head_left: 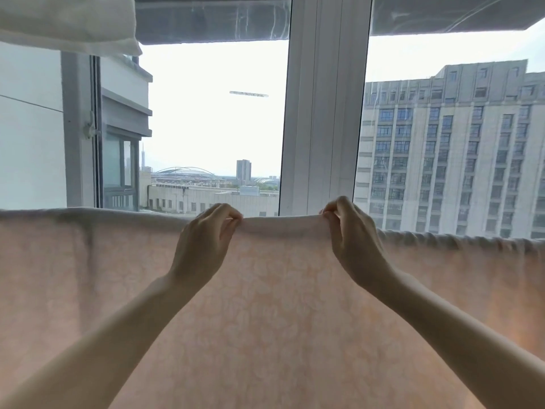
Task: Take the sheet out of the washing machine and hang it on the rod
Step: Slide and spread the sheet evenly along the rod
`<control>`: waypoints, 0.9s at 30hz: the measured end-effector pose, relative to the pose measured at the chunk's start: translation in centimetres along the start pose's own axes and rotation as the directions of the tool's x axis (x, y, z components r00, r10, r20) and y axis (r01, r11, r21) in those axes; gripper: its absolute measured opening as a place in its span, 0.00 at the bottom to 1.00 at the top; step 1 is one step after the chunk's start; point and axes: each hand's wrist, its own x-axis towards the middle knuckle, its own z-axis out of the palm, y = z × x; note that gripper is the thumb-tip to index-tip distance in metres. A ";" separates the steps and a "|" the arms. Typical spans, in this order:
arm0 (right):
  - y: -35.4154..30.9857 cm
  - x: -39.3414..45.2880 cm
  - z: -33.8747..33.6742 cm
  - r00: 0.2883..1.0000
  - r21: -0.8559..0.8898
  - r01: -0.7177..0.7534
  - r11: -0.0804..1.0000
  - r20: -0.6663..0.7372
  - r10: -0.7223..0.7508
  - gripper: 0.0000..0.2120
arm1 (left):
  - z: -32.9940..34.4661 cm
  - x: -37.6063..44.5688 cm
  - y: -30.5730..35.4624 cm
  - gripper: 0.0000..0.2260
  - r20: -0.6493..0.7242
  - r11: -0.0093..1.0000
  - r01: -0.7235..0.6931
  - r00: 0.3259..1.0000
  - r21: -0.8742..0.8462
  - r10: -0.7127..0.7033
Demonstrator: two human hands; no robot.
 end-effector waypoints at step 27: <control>-6.1 -0.3 7.9 0.963 -0.357 0.254 0.899 0.178 -0.201 0.10 | -5.4 0.1 -5.8 0.07 0.112 0.981 0.089 0.988 0.174 -0.109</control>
